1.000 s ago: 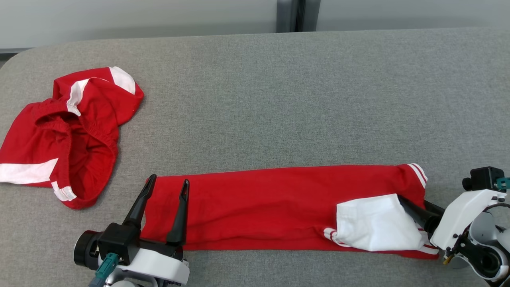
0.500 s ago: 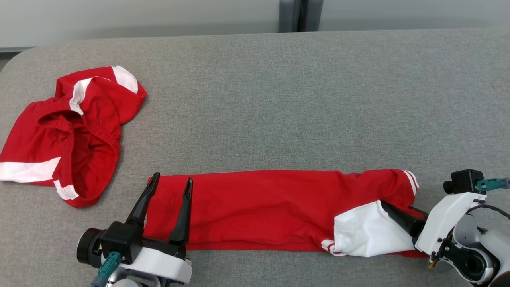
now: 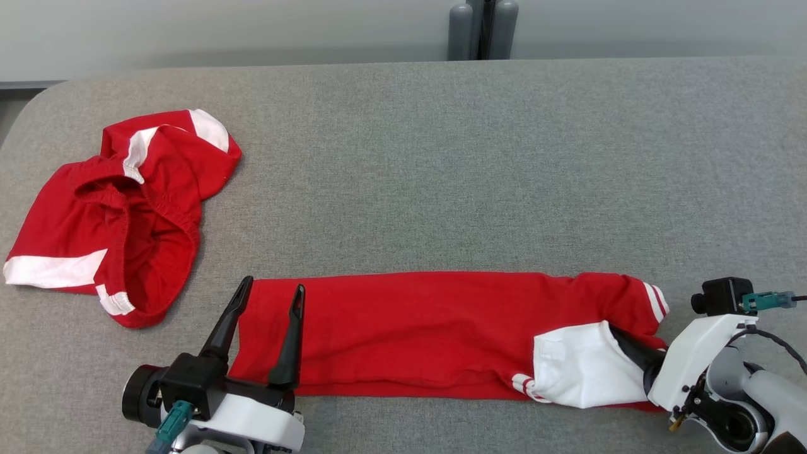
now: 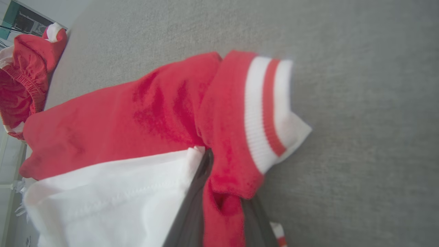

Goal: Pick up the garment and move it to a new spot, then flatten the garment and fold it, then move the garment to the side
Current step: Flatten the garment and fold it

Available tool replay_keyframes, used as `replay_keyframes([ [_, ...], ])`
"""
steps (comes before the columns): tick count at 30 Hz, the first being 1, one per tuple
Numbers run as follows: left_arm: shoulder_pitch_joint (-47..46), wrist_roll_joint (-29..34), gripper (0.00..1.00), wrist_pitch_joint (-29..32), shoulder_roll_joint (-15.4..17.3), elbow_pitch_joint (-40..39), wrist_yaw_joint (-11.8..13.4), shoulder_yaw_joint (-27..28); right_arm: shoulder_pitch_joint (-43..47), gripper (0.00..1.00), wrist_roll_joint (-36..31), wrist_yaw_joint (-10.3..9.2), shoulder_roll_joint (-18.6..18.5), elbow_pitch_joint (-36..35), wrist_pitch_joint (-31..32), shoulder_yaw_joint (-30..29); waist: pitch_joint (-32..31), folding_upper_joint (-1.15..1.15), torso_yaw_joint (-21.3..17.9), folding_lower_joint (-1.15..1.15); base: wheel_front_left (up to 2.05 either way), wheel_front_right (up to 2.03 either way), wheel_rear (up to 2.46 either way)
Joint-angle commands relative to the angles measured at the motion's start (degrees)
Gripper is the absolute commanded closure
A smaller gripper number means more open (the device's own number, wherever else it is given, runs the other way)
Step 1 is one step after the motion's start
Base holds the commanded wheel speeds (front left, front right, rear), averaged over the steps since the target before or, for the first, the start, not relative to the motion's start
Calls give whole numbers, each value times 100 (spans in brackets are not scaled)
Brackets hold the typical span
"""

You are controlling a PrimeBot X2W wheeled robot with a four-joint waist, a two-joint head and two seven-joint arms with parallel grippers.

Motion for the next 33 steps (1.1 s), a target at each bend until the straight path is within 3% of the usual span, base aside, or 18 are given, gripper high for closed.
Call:
replay_keyframes([
  [1,25,-46,0,-21,21,4,19,-11,13,100,-48,-64,-100,259,-46,61,-40,0,-18,0,0,0,0],
  [16,126,-238,0,-22,20,20,124,-180,-815,100,-514,-52,-306,2020,-189,107,-333,0,-49,0,0,0,0],
  [25,207,-418,0,-21,20,11,237,-252,-1491,100,-1205,-46,-221,3610,-389,220,-552,0,-16,0,0,0,0],
  [33,251,-527,0,-21,21,-13,333,-285,-1737,100,-1420,-46,29,3757,-280,385,-707,0,-77,0,0,0,0],
])
